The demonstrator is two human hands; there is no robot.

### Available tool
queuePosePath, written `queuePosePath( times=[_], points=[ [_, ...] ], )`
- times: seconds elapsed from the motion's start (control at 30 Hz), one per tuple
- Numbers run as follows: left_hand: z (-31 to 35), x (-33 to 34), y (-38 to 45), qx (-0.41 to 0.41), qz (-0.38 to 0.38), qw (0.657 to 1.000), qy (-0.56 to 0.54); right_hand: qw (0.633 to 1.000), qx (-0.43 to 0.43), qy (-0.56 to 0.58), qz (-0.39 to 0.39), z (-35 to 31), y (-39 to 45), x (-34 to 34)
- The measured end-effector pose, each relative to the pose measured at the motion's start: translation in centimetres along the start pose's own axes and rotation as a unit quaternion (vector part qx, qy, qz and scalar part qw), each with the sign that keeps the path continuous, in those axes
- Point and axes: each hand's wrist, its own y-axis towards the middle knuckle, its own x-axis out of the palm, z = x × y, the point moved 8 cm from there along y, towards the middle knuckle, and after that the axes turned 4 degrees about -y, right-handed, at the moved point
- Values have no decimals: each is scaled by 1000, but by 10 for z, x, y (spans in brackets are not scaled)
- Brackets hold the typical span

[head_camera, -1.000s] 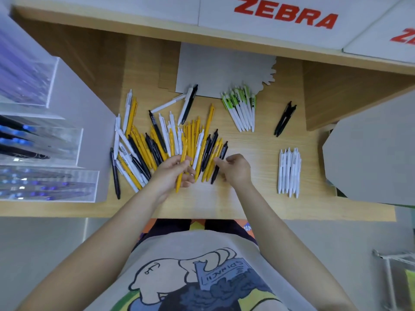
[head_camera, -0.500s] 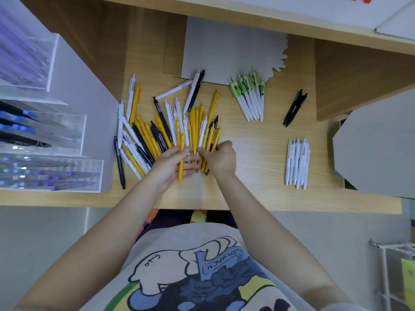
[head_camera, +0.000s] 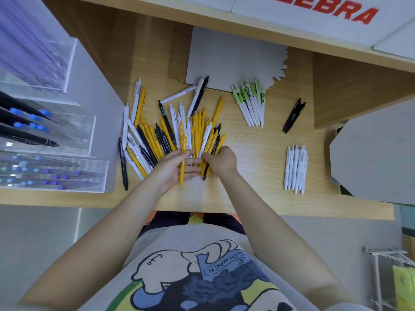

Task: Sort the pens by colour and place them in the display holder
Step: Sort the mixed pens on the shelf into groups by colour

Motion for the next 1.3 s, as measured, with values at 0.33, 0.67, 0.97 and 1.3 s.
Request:
queuePosePath(
  times=[0.33,0.67,0.97,1.3],
  points=[
    [1,-5,-3,-7,-1,1000,-14,997,34,59,-33,2,6,4],
    [7,-2,-5,16,10,1000,23,986,-7,128,-108,8,-5,-14],
    [4,56,-1,-9,-57,998,30,955,-114,149,-229,-19,-43,-36],
    [7,77,-8,2,-50,995,84,975,-104,153,-126,-4,-45,-74]
  ],
)
